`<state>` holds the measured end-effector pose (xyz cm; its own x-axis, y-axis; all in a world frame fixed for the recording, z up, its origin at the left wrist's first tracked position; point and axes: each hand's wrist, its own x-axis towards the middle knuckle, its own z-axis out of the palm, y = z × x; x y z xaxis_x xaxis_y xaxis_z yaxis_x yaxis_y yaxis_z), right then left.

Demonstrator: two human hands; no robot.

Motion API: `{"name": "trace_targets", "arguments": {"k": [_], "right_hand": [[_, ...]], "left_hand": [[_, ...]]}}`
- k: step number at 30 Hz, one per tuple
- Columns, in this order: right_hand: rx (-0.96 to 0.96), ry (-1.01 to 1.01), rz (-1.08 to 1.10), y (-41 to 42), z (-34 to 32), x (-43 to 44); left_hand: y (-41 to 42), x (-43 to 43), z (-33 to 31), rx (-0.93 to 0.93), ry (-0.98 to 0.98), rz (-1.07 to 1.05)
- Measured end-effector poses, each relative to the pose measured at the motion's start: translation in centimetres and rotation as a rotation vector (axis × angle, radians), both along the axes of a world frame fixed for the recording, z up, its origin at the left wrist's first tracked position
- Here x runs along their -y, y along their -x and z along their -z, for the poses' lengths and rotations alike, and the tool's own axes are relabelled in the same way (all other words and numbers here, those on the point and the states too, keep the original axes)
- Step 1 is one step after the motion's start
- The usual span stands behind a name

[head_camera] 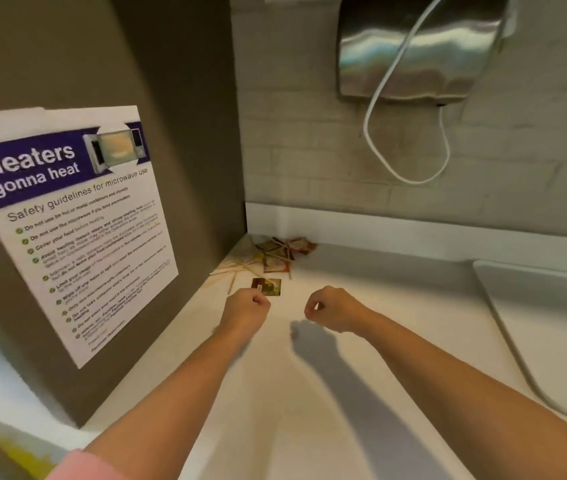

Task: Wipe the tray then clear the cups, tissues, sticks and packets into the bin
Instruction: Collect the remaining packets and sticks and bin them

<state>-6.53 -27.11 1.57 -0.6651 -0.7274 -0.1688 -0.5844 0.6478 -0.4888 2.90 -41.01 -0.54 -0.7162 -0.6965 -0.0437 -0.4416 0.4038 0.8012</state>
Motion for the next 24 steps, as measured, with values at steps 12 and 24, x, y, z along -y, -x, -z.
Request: {"name": "trace_targets", "arguments": {"k": [12,24], "right_hand": [[-0.019,-0.065,0.001,7.8,4.8,9.9],[-0.056,-0.183,-0.042,10.6,6.1,14.4]], "left_hand": [[6.0,6.0,3.3,0.24,0.209,0.039],[8.8,10.5,4.3,0.214,0.174,0.144]]}}
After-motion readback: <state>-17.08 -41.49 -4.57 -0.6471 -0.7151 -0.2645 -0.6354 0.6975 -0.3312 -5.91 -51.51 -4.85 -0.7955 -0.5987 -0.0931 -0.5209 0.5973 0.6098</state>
